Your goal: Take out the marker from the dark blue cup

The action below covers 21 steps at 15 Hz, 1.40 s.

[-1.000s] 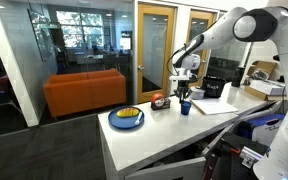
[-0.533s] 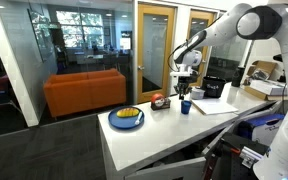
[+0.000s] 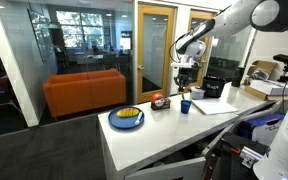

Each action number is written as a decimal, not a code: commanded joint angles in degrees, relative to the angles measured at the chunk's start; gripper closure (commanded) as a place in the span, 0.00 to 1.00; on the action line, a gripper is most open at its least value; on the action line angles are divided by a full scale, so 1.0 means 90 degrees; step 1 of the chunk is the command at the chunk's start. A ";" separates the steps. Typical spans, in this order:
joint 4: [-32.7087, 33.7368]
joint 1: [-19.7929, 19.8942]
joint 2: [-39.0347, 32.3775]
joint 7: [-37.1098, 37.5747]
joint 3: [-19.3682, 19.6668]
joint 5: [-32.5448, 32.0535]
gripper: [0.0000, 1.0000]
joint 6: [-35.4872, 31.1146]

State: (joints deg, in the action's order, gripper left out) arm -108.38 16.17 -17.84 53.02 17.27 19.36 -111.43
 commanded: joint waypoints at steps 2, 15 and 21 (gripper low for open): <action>-0.0573 -0.0262 0.0672 0.0265 -0.0009 -0.0426 0.95 -0.0309; -0.2215 -0.1334 0.1395 0.1503 -0.0848 -0.2148 0.95 -0.2313; -0.2487 -0.1520 0.0742 0.1742 -0.0989 -0.2228 0.95 -0.3359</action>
State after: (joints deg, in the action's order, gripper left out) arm -130.16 2.75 -8.81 67.40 8.70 0.51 -137.15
